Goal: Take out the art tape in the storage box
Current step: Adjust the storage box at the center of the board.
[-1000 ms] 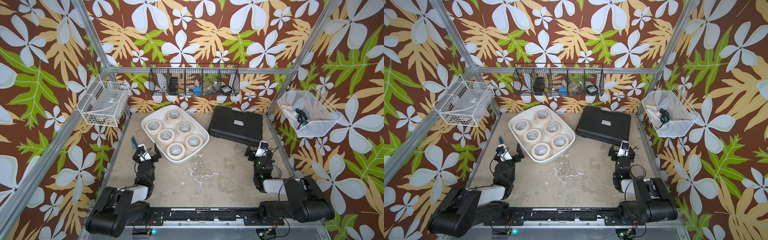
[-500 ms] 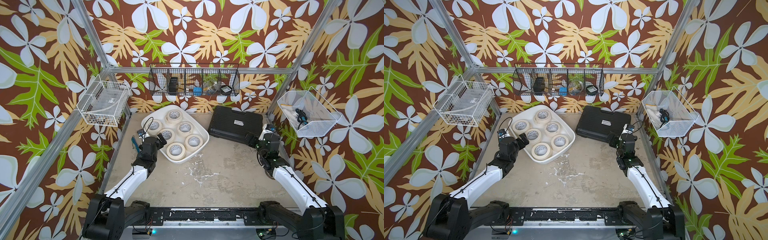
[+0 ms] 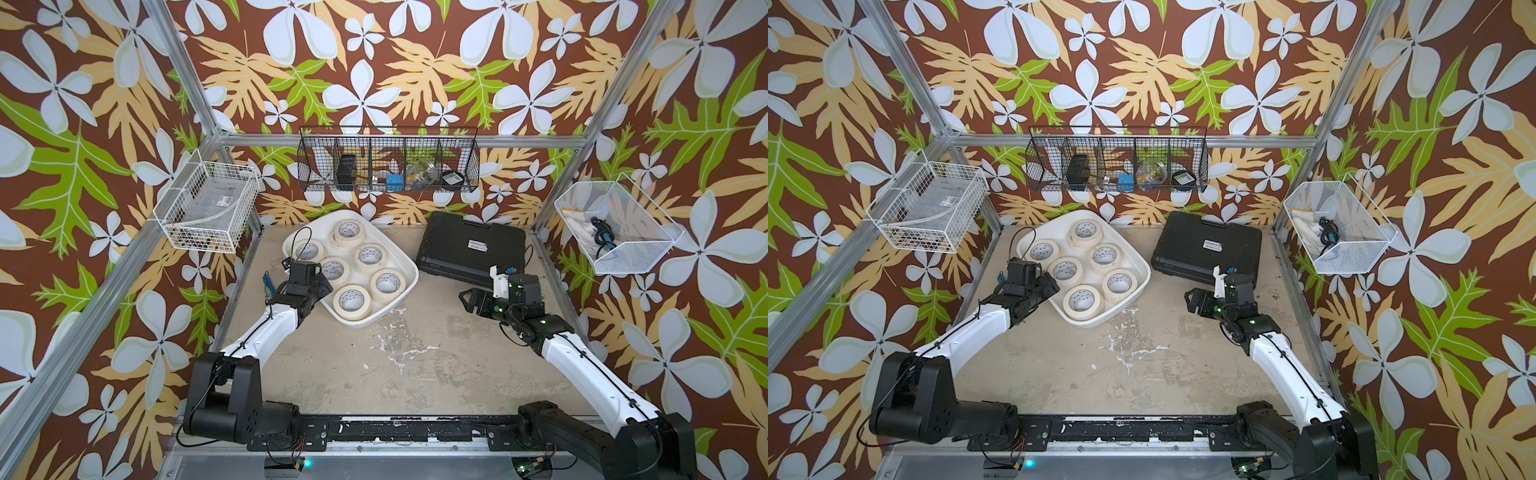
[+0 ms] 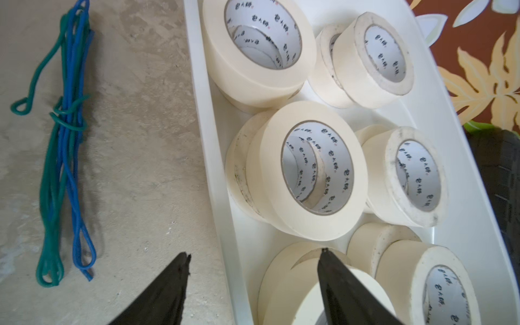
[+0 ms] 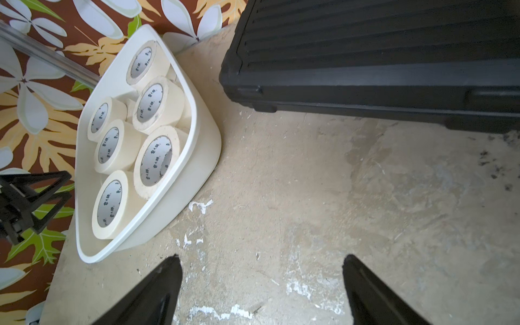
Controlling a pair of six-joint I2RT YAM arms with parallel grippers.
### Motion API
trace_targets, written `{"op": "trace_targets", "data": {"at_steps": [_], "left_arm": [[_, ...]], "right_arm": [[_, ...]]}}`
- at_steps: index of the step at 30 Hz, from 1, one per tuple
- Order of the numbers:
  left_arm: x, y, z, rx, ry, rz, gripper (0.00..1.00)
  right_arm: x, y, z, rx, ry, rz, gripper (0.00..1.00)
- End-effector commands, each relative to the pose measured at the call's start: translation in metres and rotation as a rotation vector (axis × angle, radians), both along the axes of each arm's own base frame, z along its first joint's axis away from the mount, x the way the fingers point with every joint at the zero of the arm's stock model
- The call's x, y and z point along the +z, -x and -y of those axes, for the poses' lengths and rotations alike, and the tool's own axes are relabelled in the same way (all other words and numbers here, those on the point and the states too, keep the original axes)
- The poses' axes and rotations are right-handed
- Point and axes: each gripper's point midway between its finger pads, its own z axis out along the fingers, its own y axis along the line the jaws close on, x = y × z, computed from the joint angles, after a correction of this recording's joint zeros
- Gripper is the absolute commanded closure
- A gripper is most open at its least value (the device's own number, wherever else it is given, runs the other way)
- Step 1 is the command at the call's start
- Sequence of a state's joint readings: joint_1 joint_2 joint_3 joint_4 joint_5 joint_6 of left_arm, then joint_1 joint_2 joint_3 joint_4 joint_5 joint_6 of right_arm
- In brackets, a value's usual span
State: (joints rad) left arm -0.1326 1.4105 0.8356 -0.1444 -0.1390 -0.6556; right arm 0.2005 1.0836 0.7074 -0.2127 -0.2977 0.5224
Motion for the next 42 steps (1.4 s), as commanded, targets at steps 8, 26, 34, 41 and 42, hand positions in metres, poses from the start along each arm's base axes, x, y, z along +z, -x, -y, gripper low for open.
{"op": "trace_targets", "data": {"at_steps": [8, 26, 34, 41, 42], "left_arm": [[-0.033, 0.008, 0.007, -0.042, 0.018, -0.121, 0.60], [-0.037, 0.025, 0.000, -0.108, -0.082, -0.212, 0.92], [-0.034, 0.024, 0.020, -0.218, -0.086, -0.191, 0.97], [-0.036, 0.031, 0.047, -0.323, -0.121, -0.191, 0.99], [-0.035, 0.031, 0.050, -0.339, -0.119, -0.186, 0.99]], "right_arm": [[0.005, 0.006, -0.013, 0.051, 0.031, -0.001, 0.09], [0.000, -0.005, -0.059, 0.151, -0.004, -0.005, 0.15], [-0.008, -0.012, -0.079, 0.181, 0.000, -0.018, 0.16], [-0.015, -0.023, -0.095, 0.204, 0.014, -0.021, 0.16], [-0.017, -0.025, -0.097, 0.206, 0.017, -0.024, 0.17]]}}
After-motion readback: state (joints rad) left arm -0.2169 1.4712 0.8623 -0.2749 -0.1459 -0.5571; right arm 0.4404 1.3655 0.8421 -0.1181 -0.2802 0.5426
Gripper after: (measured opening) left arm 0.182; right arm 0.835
